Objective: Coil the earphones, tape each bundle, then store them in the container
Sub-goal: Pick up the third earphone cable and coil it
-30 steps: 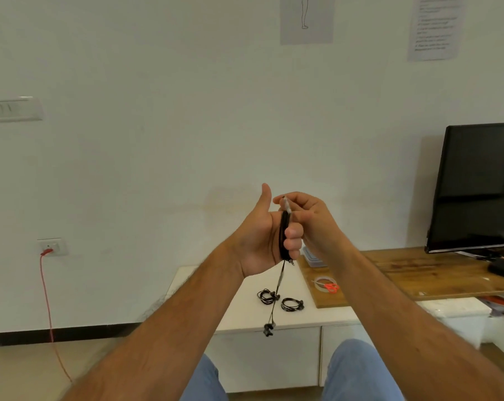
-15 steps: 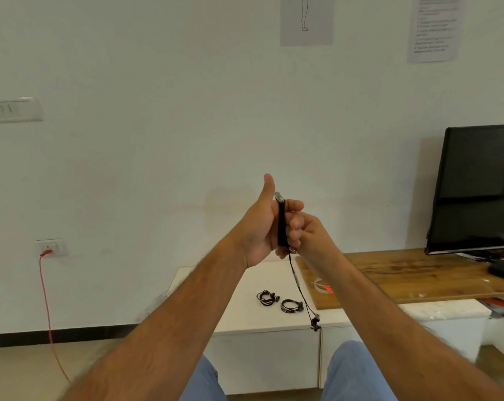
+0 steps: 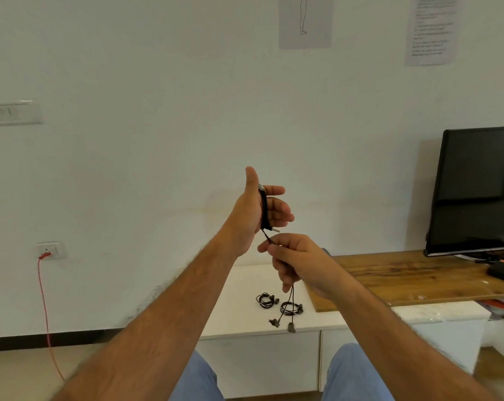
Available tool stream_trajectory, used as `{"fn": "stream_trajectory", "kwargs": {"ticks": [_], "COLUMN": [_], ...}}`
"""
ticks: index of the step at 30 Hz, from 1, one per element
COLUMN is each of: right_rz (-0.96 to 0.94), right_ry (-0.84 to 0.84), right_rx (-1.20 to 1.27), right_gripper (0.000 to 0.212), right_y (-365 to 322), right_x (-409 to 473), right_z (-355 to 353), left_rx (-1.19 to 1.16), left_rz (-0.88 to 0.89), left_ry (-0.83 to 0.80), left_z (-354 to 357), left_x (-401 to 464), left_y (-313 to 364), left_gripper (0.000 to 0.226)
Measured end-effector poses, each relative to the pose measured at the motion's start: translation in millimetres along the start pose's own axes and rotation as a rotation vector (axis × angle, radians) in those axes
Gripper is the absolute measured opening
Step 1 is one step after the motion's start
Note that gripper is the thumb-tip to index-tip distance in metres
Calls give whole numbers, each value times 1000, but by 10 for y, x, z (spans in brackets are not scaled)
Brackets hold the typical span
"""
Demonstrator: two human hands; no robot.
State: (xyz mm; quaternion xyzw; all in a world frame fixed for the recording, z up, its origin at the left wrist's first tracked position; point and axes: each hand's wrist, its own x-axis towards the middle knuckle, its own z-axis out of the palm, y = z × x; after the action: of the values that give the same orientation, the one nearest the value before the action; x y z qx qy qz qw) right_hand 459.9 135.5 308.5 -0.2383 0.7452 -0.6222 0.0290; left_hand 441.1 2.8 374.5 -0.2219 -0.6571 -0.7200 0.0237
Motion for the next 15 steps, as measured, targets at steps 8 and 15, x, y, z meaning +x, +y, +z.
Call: {"fn": "stream_trajectory", "kwargs": {"ticks": [8, 15], "right_rz": [11, -90], "right_ry": [-4, 25], "right_rx": [-289, -616], "right_gripper": [16, 9], "right_y": [-249, -393], "right_x": [-32, 74], "right_z": [-84, -288], "left_rx": [382, 571], "left_rz": [1, -134], "left_ry": [64, -74], "left_z": [-131, -151], "left_x": [52, -32], "left_y": [-240, -354], "left_gripper": [63, 76]}}
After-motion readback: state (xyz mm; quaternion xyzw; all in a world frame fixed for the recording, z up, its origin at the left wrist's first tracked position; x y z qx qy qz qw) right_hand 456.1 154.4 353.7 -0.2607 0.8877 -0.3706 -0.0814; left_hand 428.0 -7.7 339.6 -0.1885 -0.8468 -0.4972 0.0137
